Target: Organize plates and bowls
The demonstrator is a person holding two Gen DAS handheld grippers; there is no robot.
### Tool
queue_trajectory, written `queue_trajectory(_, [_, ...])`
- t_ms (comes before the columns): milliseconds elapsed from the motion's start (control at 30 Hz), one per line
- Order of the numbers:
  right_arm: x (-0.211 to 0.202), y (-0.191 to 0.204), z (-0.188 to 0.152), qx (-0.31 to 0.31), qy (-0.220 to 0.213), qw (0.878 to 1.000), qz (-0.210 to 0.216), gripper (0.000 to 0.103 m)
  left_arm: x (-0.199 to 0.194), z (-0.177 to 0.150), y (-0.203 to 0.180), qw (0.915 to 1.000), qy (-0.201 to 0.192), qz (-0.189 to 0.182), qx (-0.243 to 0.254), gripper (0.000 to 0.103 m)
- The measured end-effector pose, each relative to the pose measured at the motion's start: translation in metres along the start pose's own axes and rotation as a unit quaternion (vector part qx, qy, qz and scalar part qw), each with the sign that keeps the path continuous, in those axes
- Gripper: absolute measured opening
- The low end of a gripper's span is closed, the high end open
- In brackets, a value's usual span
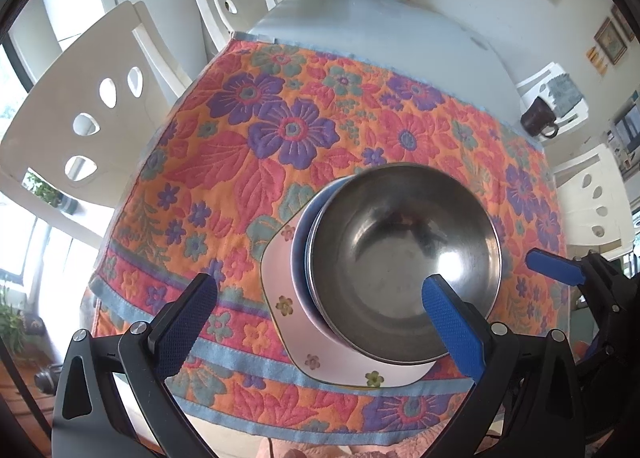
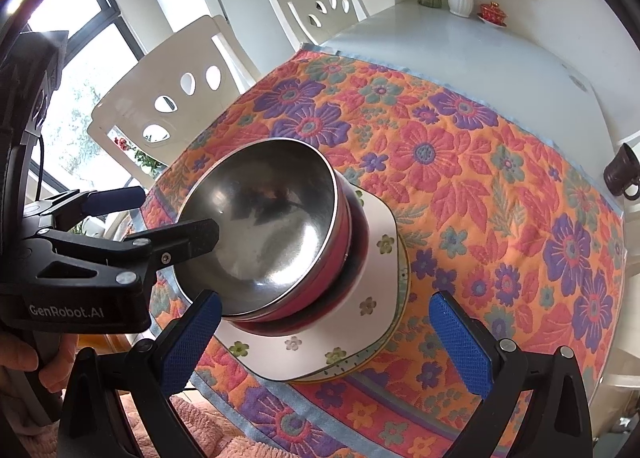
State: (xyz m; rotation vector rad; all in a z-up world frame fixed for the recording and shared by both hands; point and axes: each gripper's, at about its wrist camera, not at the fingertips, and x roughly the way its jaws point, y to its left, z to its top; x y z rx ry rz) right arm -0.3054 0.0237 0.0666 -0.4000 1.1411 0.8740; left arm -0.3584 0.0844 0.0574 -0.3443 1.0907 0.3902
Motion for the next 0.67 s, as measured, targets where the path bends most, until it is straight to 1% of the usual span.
queue_trajectory(100, [-0.0006,-0.0004,-0.0002,-0.002,0.000,1.000,0.006,0.103,0.0025,0.0026,-0.0026,0.9998,0.008,0.016,0.003,0.102])
queue_trajectory(400, [-0.0043,0.0022,0.0003,-0.016,-0.013,1.000,0.015,0.103,0.0003,0.0039,0.0014,0.9999,-0.002,0.014,-0.007,0.102])
queue_trajectory(533, [-0.0056,0.0007,0.0025,-0.017,-0.020,1.000,0.016,0.103,-0.0013,0.0046,0.0026,0.9996,-0.008,0.027,-0.006,0.102])
queue_trajectory(667, [-0.0098,0.0004,0.0039,-0.019,-0.034,0.999,0.027,0.103,-0.0051,0.0050,0.0061,0.9997,-0.016,0.017,-0.013,0.102])
